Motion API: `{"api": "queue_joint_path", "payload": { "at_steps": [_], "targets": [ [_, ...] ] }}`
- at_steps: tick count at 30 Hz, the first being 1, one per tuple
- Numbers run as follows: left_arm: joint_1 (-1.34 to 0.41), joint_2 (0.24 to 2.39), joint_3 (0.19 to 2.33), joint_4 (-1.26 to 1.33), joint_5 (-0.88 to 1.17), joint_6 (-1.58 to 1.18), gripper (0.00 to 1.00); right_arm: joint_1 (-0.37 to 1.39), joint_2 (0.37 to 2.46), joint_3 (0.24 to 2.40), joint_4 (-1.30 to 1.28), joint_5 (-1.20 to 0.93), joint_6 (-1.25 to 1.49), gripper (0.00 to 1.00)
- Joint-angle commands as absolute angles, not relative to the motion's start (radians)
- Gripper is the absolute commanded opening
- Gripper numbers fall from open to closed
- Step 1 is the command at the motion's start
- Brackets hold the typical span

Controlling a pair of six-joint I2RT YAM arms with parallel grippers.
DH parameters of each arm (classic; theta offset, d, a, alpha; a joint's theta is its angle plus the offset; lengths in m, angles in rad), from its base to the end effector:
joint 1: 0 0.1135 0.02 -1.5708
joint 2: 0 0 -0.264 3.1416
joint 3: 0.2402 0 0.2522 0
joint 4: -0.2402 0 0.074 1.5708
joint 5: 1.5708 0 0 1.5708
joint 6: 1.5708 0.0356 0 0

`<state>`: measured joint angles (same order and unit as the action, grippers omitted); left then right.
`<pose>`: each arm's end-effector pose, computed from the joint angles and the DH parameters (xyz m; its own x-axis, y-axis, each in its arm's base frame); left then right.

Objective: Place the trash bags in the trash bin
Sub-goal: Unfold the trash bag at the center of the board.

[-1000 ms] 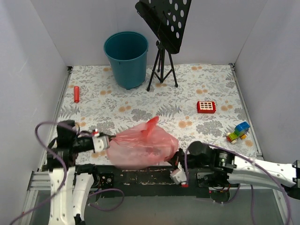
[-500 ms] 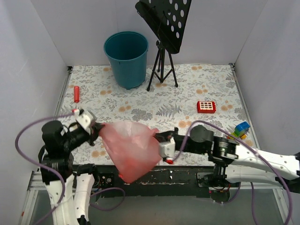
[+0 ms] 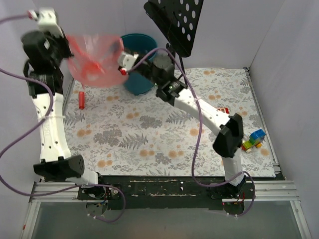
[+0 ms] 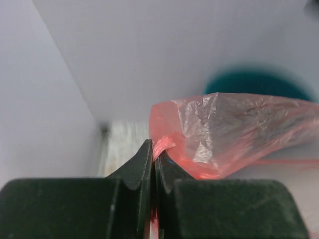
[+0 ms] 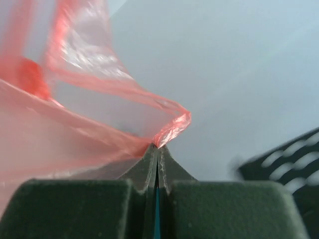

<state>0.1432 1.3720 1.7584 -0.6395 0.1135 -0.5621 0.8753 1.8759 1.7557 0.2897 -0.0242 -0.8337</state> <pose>0.2758 0.0357 0.4928 -0.1920 -0.5627 -0.8041 -0.1602 0.8263 -0.5400 0.2926 0.3520 0.4140 0.6522 -0.3737 -0.6595 -0.4461 0.5142 -0.7326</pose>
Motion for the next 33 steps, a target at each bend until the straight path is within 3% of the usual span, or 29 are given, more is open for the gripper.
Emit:
{"api": "queue_joint_path", "payload": {
  "at_steps": [1, 2, 4, 7, 9, 10, 11, 12, 13, 14, 16, 18, 20, 28, 33],
  "targets": [
    [0.146, 1.527, 2.508, -0.349, 0.139, -0.641, 0.0, 0.885, 2.136, 2.661, 0.547, -0.194, -0.938, 0.01],
    [0.146, 1.538, 2.579, -0.248, 0.171, -0.659, 0.0, 0.902, 2.176, 2.718, 0.642, -0.29, -1.038, 0.01],
    [0.146, 1.447, 2.46, 0.069, 0.295, -0.641, 0.0, 0.942, 2.064, 2.531, 0.846, -0.42, -1.252, 0.01],
    [0.144, 1.237, 1.996, 0.305, 0.672, -0.582, 0.0, 0.94, 1.779, 1.912, 1.055, -0.569, -1.455, 0.01],
    [0.146, 1.061, 1.604, 0.235, 1.046, -0.44, 0.0, 0.937, 1.607, 1.485, 1.06, -0.508, -1.514, 0.01],
    [0.146, 0.96, 1.428, 0.027, 1.26, -0.194, 0.0, 0.933, 1.532, 1.246, 0.841, -0.435, -1.587, 0.01],
    [0.137, 0.896, 1.319, -0.572, 1.328, 0.388, 0.0, 0.919, 1.434, 1.071, 0.327, -0.395, -1.741, 0.01],
    [0.112, 0.861, 1.248, -1.196, 1.24, 1.093, 0.0, 0.879, 1.336, 0.977, -0.182, -0.453, -1.975, 0.01],
    [0.016, 0.769, 1.15, -1.345, 1.145, 1.094, 0.0, 0.836, 1.254, 0.877, -0.573, -0.571, -2.105, 0.01],
    [-0.097, 0.638, 1.078, -1.383, 1.181, 1.148, 0.0, 0.9, 1.132, 0.814, -0.685, -0.593, -1.919, 0.01],
    [-0.15, 0.447, 1.039, -1.318, 1.282, 0.984, 0.0, 1.027, 0.896, 0.76, -0.848, -0.679, -1.67, 0.01],
    [-0.137, 0.336, 1.055, -1.218, 1.35, 0.741, 0.0, 1.127, 0.684, 0.717, -0.78, -0.64, -1.438, 0.01],
    [-0.117, 0.284, 1.055, -1.198, 1.376, 0.629, 0.0, 1.161, 0.545, 0.689, -0.726, -0.56, -1.419, 0.01],
    [0.102, 0.31, 1.08, -1.262, 1.324, 0.43, 0.0, 1.161, 0.643, 0.752, -0.411, -0.307, -0.997, 0.01],
    [0.176, 0.339, 1.089, -1.08, 1.159, 0.1, 0.0, 1.161, 0.66, 0.738, -0.328, -0.244, -0.942, 0.01]
  ]
}}
